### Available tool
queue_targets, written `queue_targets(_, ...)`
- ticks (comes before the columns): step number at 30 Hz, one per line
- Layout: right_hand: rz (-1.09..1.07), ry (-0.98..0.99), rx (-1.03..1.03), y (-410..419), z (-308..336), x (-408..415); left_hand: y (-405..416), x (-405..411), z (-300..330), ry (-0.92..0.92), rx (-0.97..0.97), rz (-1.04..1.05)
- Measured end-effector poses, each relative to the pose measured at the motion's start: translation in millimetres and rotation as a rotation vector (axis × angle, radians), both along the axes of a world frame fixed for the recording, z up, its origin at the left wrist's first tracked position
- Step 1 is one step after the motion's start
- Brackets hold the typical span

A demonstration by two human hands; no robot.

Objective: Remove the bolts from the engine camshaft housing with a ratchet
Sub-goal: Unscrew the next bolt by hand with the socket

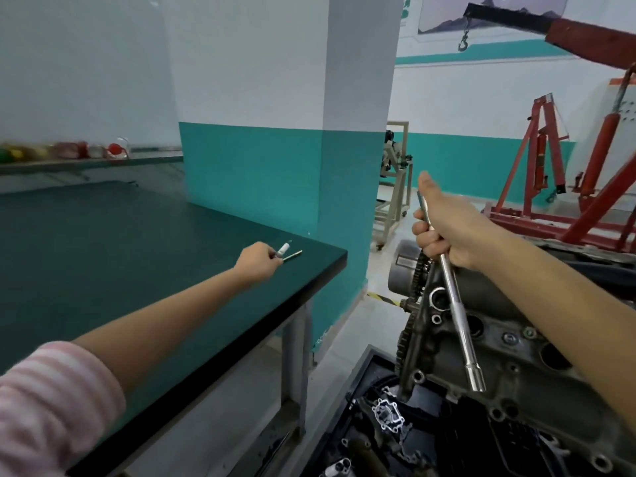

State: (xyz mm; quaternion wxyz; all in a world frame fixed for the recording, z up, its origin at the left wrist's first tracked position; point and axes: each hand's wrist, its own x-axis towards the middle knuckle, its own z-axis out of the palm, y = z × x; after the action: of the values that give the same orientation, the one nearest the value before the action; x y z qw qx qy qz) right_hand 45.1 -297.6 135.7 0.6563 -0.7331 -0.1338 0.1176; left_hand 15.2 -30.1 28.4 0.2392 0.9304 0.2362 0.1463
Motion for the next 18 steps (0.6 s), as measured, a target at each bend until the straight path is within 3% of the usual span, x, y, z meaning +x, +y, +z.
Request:
queue_targets(4,-0.009,0.002,-0.041,2,1,1,19,10,-30,0.138,0.097,0.028)
queue_targets(18,0.006,-0.019,-0.117,0,-3,2,30,20,-64,0.176,0.358,0.215)
